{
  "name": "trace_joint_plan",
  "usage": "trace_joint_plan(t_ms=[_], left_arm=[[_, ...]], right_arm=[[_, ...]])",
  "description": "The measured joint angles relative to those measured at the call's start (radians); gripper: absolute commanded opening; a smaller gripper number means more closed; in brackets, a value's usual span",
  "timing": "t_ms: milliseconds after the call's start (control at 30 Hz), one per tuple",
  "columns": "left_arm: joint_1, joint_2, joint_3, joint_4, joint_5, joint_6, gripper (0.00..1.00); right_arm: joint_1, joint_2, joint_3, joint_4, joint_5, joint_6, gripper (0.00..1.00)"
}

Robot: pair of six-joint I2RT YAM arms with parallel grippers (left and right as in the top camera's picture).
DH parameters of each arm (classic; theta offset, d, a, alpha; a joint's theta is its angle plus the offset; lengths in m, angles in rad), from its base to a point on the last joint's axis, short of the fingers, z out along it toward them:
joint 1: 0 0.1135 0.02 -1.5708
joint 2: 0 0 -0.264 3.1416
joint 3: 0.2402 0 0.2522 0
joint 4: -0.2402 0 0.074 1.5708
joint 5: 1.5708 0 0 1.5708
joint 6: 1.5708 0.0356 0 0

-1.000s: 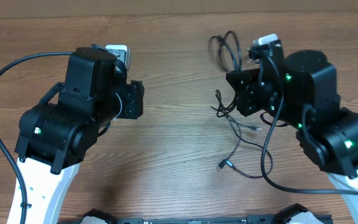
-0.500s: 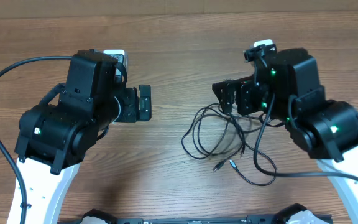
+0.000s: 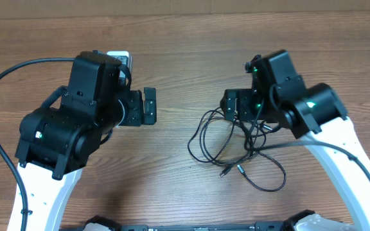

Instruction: Untangle cables

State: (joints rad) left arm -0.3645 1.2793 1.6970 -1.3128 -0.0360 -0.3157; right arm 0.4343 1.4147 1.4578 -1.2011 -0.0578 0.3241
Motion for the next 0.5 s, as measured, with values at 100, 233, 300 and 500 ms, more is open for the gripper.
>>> trace_joint_plan(t_ms=[100,233,300,500], left_arm=[[0.000,0.000,0.000,0.000,0.000,0.000,1.00],[0.000,0.000,0.000,0.000,0.000,0.000,1.00],[0.000,0.000,0.000,0.000,0.000,0.000,1.00],[0.000,0.000,0.000,-0.001,-0.003,0.000,1.00]], right_arm=[[-0.002,0.046,-0.048,0.003,-0.048,0.013,1.00],[-0.002,0.116,-0.132,0.042,-0.080,0.035,1.00],[-0.002,0.145,-0.193,0.095,-0.101,0.050,0.96],[-0.002,0.163,-0.367,0.309,-0.255,0.072,0.88]])
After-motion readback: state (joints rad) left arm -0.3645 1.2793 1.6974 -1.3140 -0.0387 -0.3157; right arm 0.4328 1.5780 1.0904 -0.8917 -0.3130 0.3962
